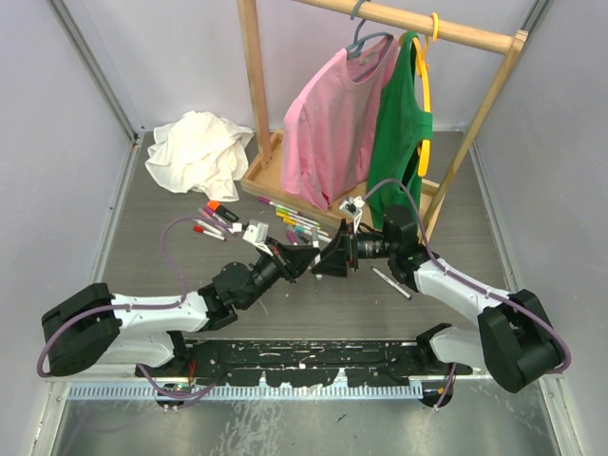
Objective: Open the pen caps
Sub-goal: Pick up the pen from the center of the board, then open the pen cap from the pen.
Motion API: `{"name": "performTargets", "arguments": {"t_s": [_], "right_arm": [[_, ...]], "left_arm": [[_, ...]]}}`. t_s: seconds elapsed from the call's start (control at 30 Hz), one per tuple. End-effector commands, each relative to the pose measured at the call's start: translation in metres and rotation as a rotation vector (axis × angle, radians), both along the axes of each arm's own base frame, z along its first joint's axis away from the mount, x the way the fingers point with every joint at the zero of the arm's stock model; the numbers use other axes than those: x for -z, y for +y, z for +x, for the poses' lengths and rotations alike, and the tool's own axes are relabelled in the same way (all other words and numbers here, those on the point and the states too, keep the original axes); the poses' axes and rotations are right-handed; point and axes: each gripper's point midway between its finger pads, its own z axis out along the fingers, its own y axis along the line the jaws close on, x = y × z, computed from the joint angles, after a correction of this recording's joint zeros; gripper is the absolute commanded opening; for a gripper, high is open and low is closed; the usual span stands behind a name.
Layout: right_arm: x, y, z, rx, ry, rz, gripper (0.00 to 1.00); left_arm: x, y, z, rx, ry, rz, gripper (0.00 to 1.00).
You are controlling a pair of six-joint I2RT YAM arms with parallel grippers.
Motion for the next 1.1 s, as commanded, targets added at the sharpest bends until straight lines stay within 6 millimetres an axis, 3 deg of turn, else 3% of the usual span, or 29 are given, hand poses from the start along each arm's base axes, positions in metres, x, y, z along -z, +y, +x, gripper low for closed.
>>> {"name": "performTargets", "arguments": {"t_s": [0.0,0.13,0.23,0.3,0.37,0.47,0.57,0.73,0.83,1.07], "right_arm": [[-0.007,0.004,0.005,0.016,-0.033,0.02,0.57],[-0.01,0.004,0.004,0.012,-0.037,0.026,0.44],[-0.013,0.005,0.003,-0.001,-0.04,0.032,0.25],[-0.015,0.005,0.002,-0.012,-0.045,0.035,0.08],[-0.016,0.005,0.0,-0.026,-0.047,0.036,0.01],[-0.015,0.004,-0.001,-0.04,-0.062,0.012,0.01],[-0.01,0.002,-0.001,-0.064,-0.082,-0.037,0.01],[-0.009,-0.001,-0.006,-0.18,-0.153,-0.099,0.01],[-0.007,-0.005,-0.011,-0.217,-0.156,-0.131,0.01],[-0.007,-0.01,-0.016,-0.256,-0.206,-0.153,0.01]], "left_arm": [[-0.046,-0.004,0.004,-0.023,-0.089,-0.115,0.0],[-0.047,-0.005,0.003,-0.019,-0.089,-0.116,0.0],[-0.044,-0.005,0.003,-0.019,-0.081,-0.113,0.0],[-0.042,-0.005,0.003,-0.021,-0.075,-0.111,0.08],[-0.04,-0.003,0.003,-0.026,-0.065,-0.106,0.2],[-0.035,0.001,0.002,-0.033,-0.043,-0.092,0.45],[-0.031,0.011,-0.003,-0.03,-0.034,-0.068,0.65],[-0.032,0.041,-0.013,-0.04,-0.037,-0.096,0.99],[-0.038,0.055,-0.015,-0.029,-0.013,-0.098,0.98],[-0.065,0.047,-0.03,0.162,-0.009,-0.14,0.98]]}}
